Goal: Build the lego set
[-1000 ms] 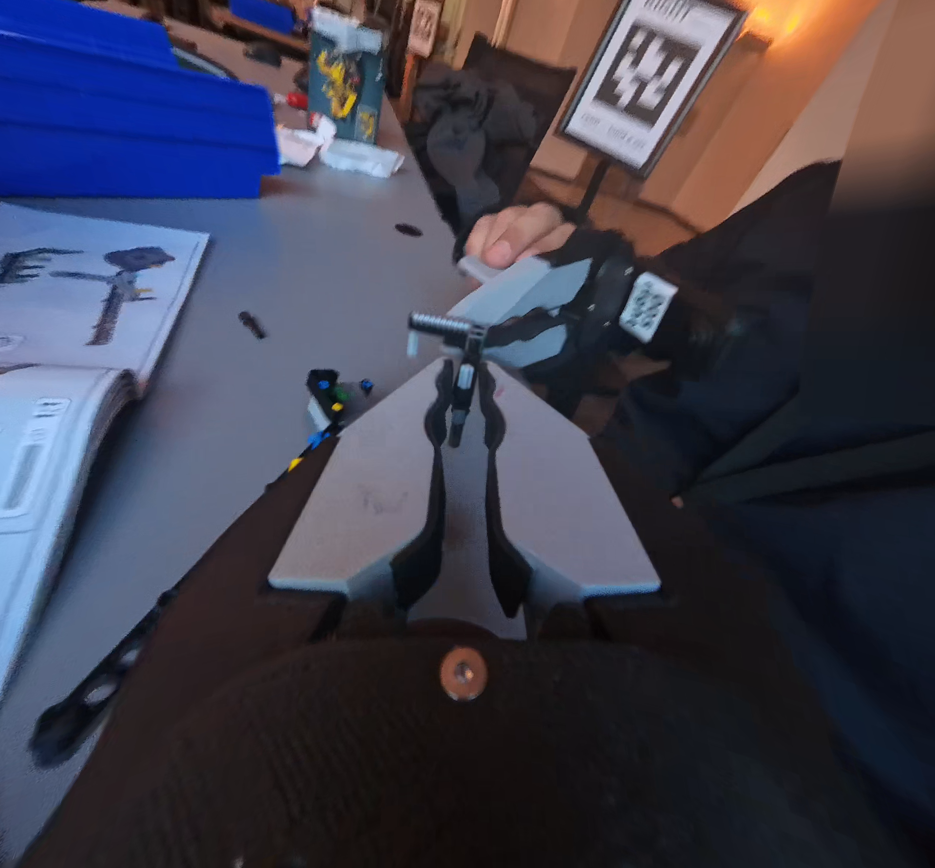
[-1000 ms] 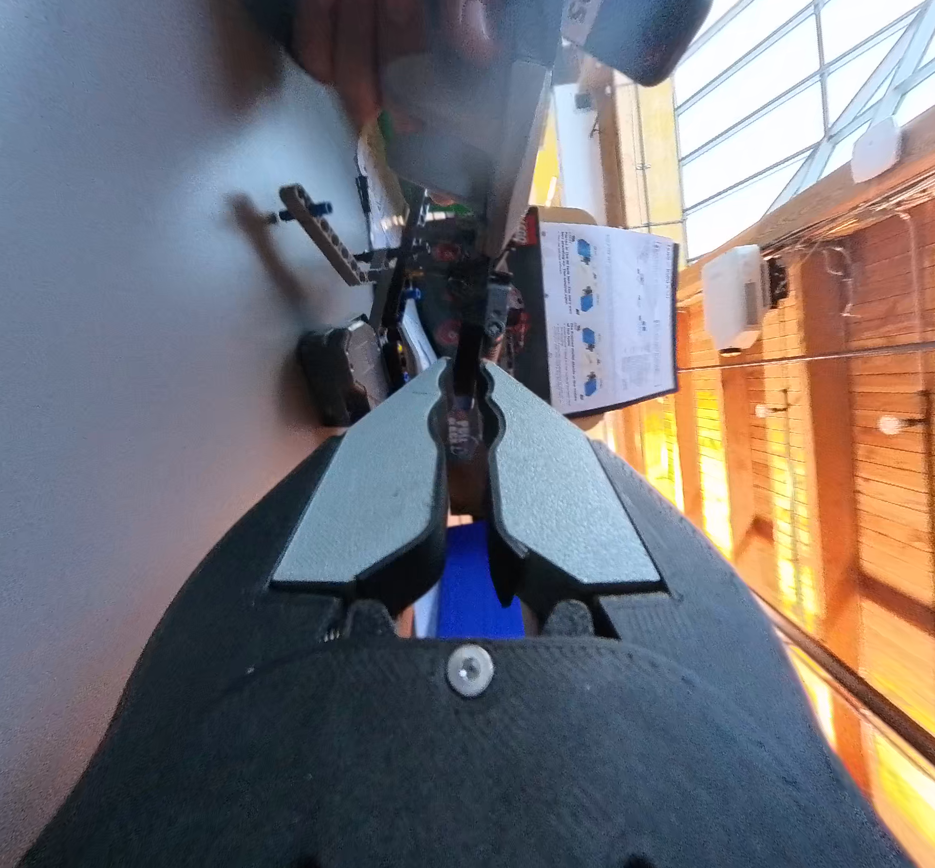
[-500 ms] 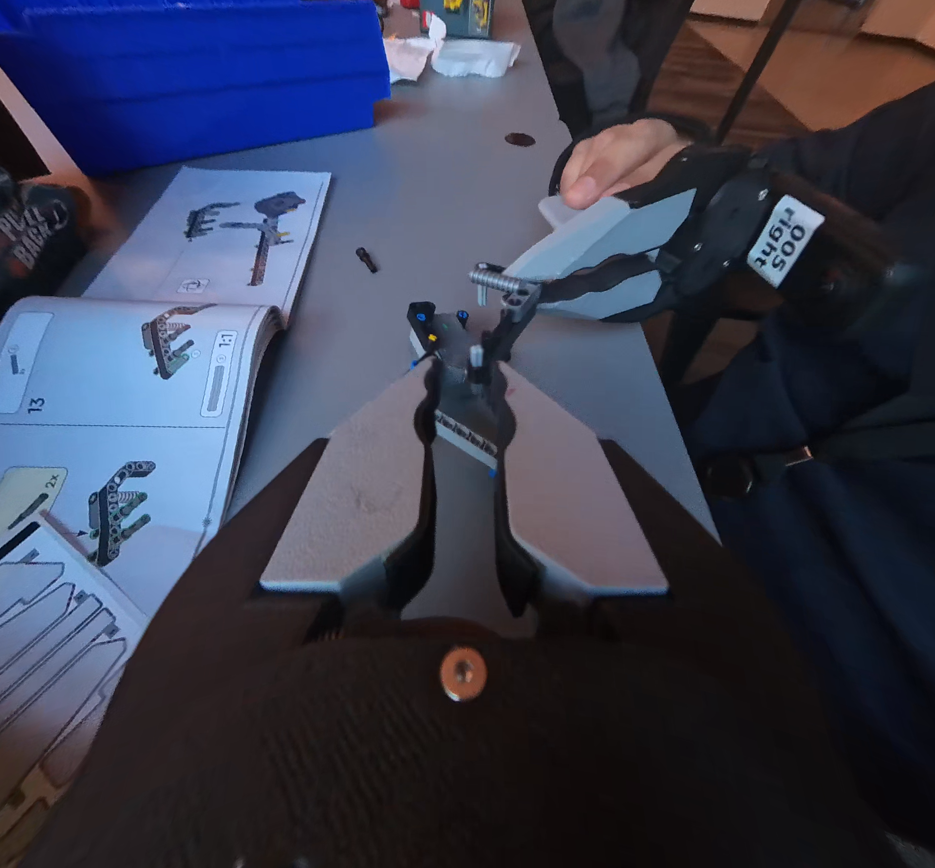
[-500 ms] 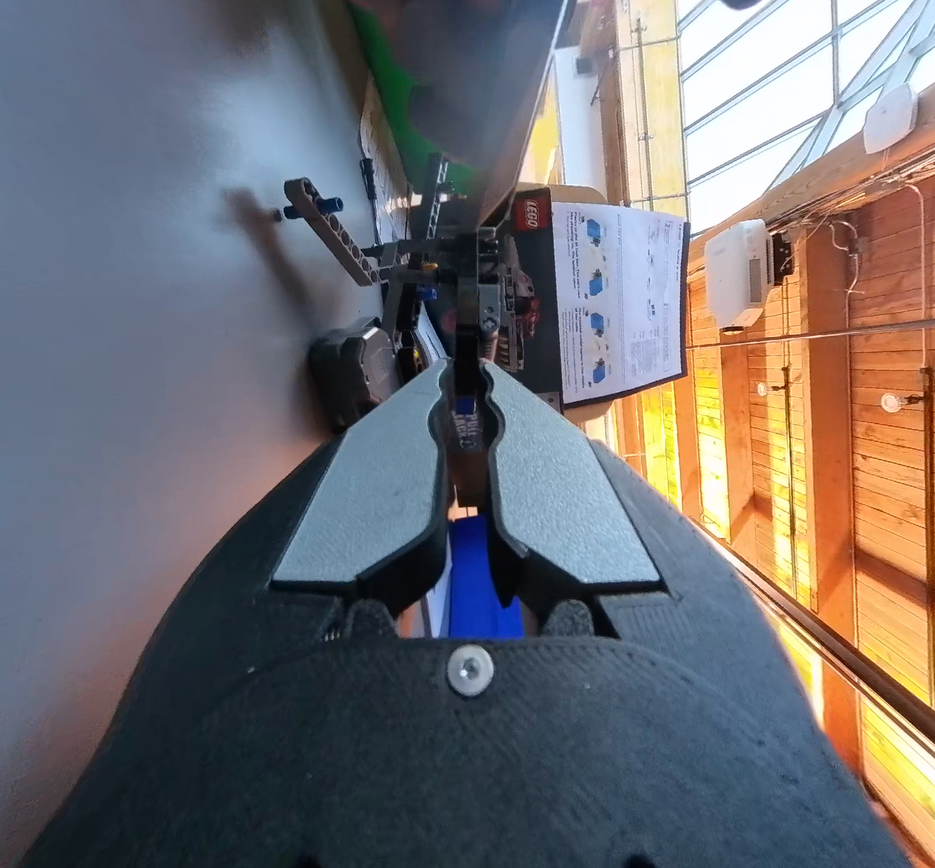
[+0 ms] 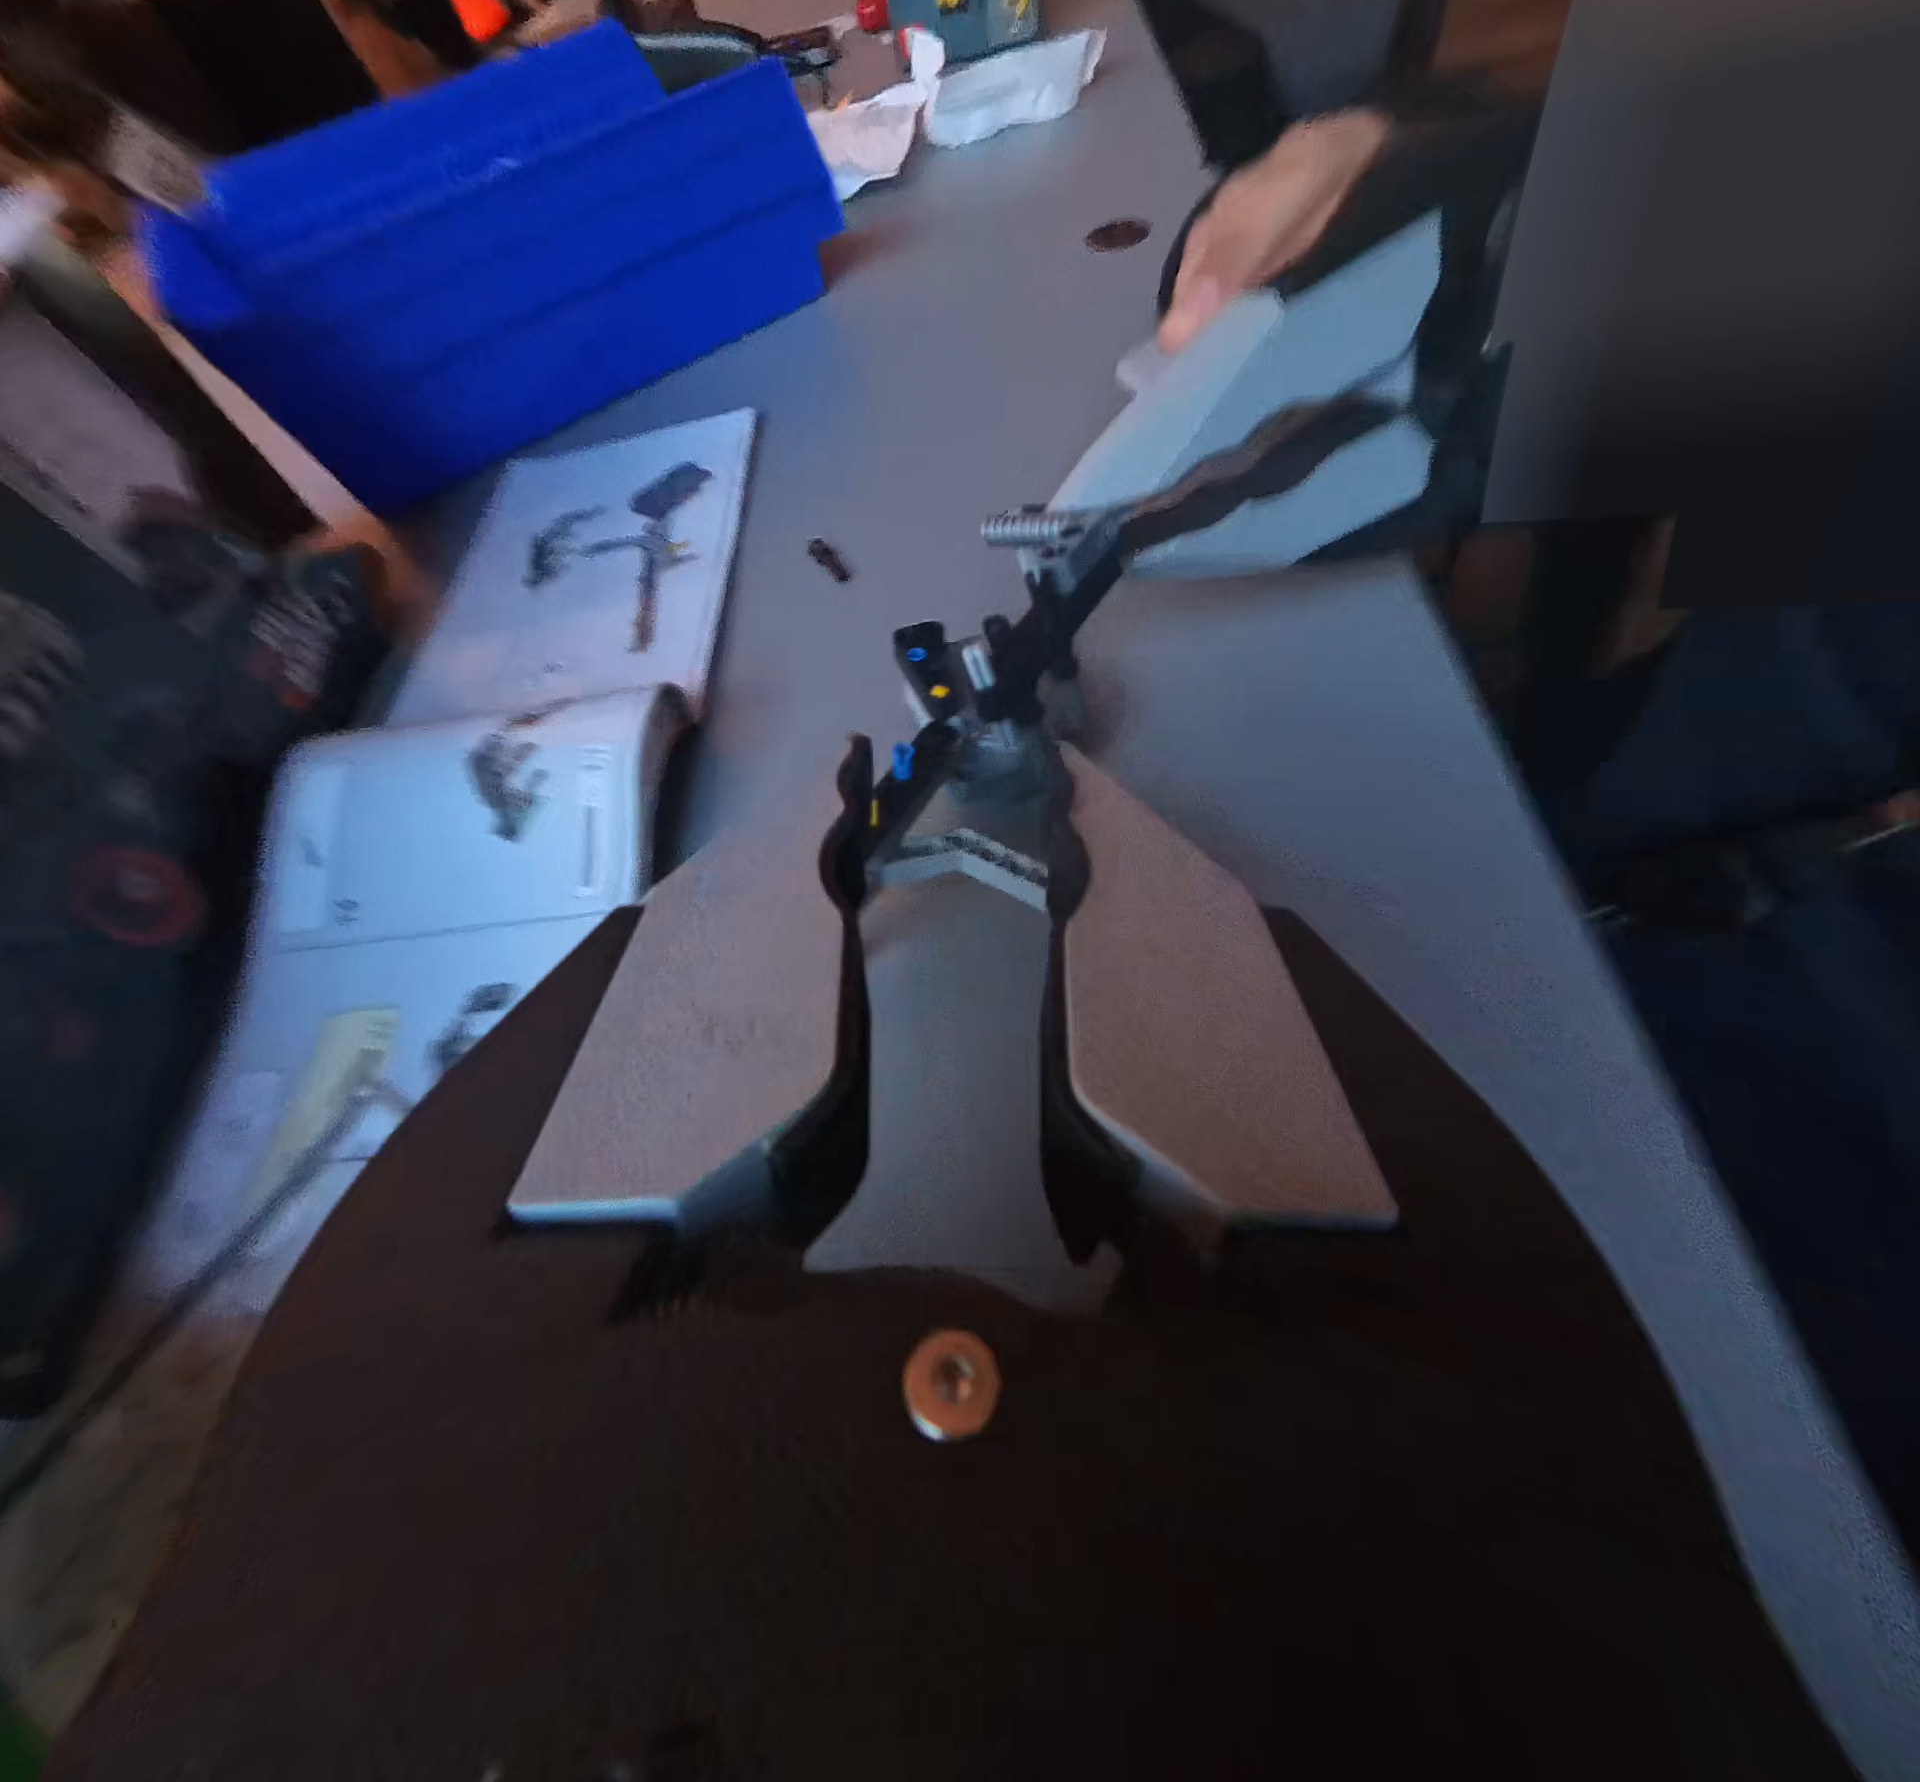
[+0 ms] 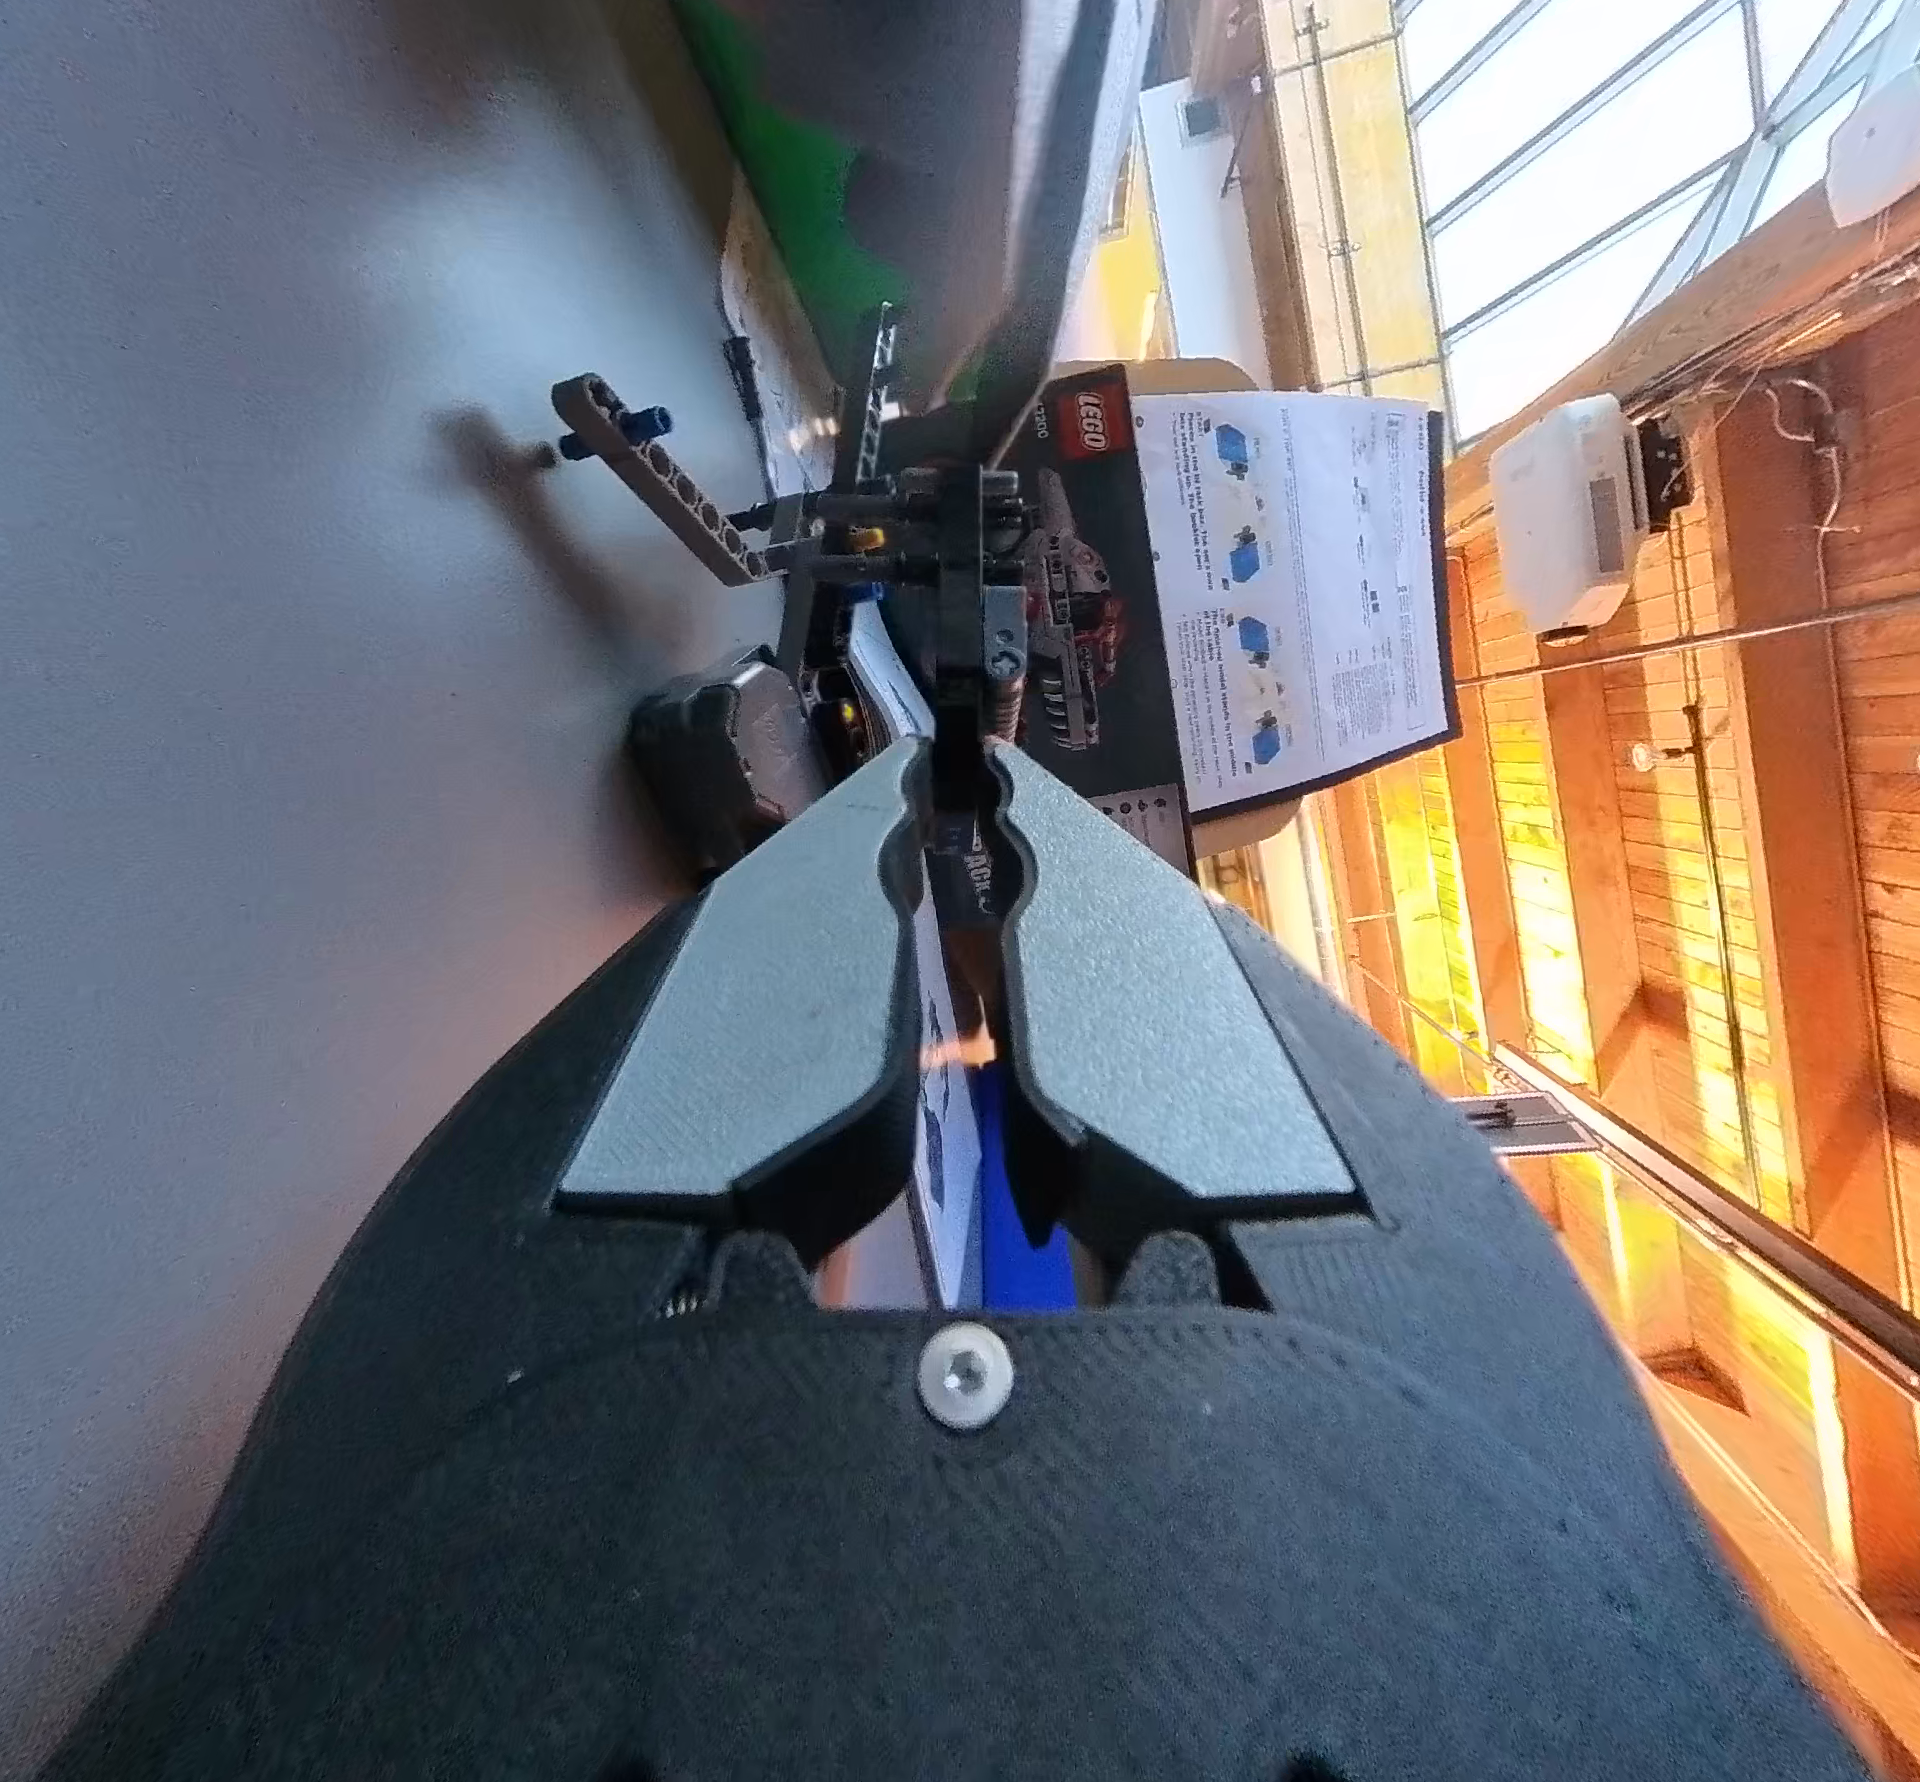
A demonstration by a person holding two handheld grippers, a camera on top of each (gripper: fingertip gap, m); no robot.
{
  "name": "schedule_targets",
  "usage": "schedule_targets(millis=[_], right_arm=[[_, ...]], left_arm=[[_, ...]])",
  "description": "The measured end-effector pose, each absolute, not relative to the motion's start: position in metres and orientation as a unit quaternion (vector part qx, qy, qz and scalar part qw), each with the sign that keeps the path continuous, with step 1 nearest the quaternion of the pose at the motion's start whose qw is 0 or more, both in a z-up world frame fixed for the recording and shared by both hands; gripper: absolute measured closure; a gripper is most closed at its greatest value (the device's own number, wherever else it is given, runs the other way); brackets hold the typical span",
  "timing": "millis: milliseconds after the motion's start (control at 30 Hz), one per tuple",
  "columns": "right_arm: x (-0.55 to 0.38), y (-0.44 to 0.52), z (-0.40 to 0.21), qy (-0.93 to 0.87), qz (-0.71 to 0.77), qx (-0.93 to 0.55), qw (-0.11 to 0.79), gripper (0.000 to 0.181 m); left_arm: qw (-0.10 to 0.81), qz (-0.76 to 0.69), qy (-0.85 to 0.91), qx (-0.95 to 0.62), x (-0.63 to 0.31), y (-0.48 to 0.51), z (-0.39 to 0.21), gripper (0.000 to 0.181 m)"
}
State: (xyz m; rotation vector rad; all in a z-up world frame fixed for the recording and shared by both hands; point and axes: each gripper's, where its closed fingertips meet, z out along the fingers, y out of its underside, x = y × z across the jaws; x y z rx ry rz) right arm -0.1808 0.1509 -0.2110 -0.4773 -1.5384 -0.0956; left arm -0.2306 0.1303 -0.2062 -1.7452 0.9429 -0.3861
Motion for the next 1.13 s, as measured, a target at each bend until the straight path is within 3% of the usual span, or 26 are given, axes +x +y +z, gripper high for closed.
schedule_targets(millis=[100, 233, 500, 767, 1133], right_arm=[[-0.178, 0.151, -0.206, -0.688, -0.012, -0.226, 0.69, 0.177], [-0.177, 0.151, -0.209, -0.699, 0.026, -0.244, 0.672, 0.177], [-0.177, 0.146, -0.214, -0.739, 0.058, -0.24, 0.627, 0.177], [-0.176, 0.147, -0.208, -0.718, 0.007, -0.226, 0.658, 0.177], [-0.175, 0.146, -0.223, -0.706, -0.046, -0.219, 0.671, 0.178]], left_arm=[[0.565, -0.058, 0.447, -0.691, -0.225, 0.129, -0.202, 0.157], [0.592, -0.035, 0.466, -0.656, -0.214, 0.126, -0.191, 0.166], [0.567, -0.02, 0.496, -0.657, -0.216, 0.122, -0.207, 0.158], [0.531, -0.165, 0.433, -0.709, -0.21, 0.118, -0.207, 0.161], [0.498, -0.157, 0.376, -0.766, -0.241, 0.129, -0.217, 0.171]])
